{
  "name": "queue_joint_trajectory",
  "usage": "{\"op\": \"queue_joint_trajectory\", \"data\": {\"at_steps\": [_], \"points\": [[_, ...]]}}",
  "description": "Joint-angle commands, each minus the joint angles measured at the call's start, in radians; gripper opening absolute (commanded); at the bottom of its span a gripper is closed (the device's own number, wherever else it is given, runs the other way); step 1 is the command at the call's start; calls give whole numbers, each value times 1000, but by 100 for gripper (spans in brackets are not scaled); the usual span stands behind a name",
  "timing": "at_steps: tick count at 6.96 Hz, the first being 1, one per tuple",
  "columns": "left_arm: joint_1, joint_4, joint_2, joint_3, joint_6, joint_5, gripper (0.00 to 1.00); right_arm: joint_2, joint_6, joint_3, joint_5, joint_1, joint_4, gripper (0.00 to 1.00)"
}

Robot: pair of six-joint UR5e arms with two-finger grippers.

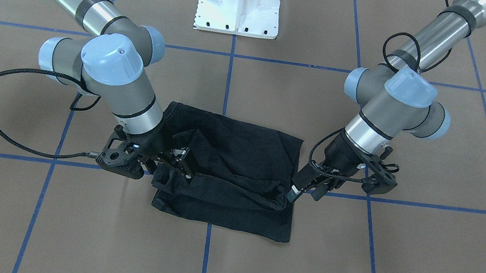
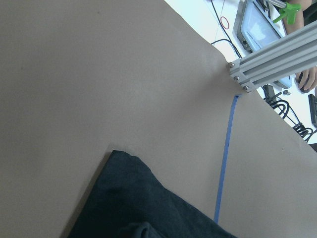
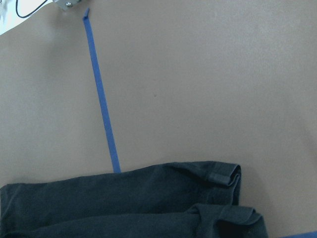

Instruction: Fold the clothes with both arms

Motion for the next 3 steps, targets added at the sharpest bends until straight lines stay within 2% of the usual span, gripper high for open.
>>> {"op": "queue_joint_trajectory", "data": {"at_steps": [1, 2, 3], "points": [[-62, 9, 103, -97, 131, -51, 100, -12, -173, 51, 9, 70, -174, 99], [-130, 65, 120, -101, 269, -106, 100, -21, -347, 98, 4, 105, -336, 99], [-189, 137, 156, -119, 498, -109, 100, -59, -496, 120, 9, 160, -409, 99]]}}
